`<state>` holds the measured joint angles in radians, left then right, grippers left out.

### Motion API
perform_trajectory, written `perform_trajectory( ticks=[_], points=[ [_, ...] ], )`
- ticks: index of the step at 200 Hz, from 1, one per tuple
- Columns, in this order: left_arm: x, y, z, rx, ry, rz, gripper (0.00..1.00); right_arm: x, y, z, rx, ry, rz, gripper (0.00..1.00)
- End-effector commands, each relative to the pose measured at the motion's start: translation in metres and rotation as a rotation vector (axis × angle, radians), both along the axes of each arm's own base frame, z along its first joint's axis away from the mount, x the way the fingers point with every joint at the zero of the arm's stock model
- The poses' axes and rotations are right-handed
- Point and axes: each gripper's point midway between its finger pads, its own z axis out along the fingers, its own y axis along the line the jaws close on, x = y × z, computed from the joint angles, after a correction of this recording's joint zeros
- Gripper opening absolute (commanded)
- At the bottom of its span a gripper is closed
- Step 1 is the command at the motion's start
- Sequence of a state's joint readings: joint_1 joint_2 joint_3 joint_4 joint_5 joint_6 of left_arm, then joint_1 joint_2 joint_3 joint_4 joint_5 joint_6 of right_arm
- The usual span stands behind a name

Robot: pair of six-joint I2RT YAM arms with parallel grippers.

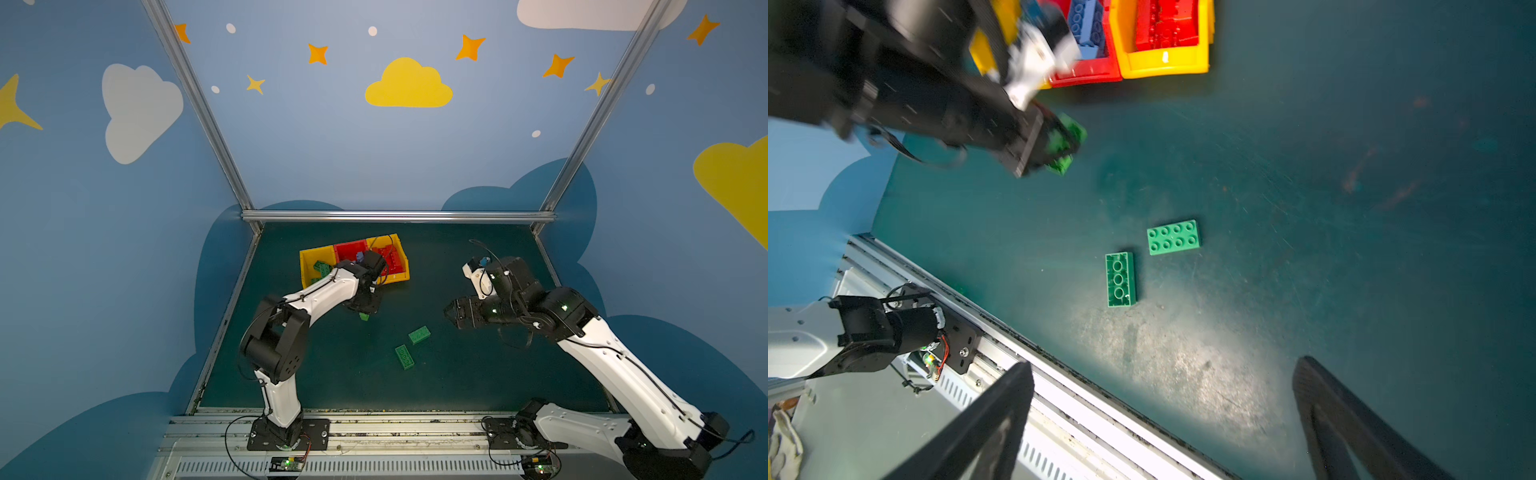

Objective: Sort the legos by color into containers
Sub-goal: 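Carry the green brick with the left gripper and drop it into the yellow bin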

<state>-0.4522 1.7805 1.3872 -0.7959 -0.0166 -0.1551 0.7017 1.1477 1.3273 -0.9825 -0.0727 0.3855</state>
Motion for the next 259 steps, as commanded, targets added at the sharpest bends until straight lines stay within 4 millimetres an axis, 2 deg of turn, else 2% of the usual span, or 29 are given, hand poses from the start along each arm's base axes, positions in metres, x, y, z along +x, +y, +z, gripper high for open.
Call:
perform_trajectory(
  ticks=[1, 25, 45, 77, 103, 178, 188, 200, 217, 259],
  points=[
    [0.016, 0.051, 0.032, 0.019, -0.046, 0.167, 0.2, 0.014, 0.02, 0.017, 0.054, -0.044, 0.054, 0.95],
    [0.042, 0.097, 0.045, 0.013, -0.091, 0.32, 0.21, 0.027, 0.04, 0.021, 0.074, -0.04, 0.09, 0.95],
    [0.064, 0.124, 0.047, 0.021, -0.1, 0.404, 0.21, 0.04, 0.055, 0.023, 0.074, -0.039, 0.115, 0.95],
    [0.094, 0.147, 0.033, 0.027, -0.078, 0.47, 0.2, 0.058, 0.07, 0.02, 0.051, -0.028, 0.139, 0.95],
    [0.11, 0.161, 0.021, 0.066, -0.056, 0.491, 0.21, 0.069, 0.076, 0.017, 0.031, -0.019, 0.14, 0.95],
    [0.141, 0.179, 0.003, 0.128, -0.035, 0.491, 0.27, 0.084, 0.077, 0.008, 0.007, 0.019, 0.11, 0.95],
    [0.143, 0.181, 0.002, 0.132, -0.03, 0.492, 0.34, 0.084, 0.077, 0.008, 0.007, 0.022, 0.106, 0.95],
    [0.145, 0.181, 0.002, 0.136, -0.026, 0.49, 0.51, 0.084, 0.076, 0.007, 0.006, 0.027, 0.102, 0.95],
    [0.145, 0.18, 0.005, 0.125, -0.027, 0.493, 0.68, 0.082, 0.073, 0.008, 0.004, 0.027, 0.095, 0.95],
    [0.137, 0.165, 0.034, 0.014, -0.081, 0.522, 0.7, 0.069, 0.061, 0.011, 0.015, 0.022, 0.076, 0.95]
  ],
)
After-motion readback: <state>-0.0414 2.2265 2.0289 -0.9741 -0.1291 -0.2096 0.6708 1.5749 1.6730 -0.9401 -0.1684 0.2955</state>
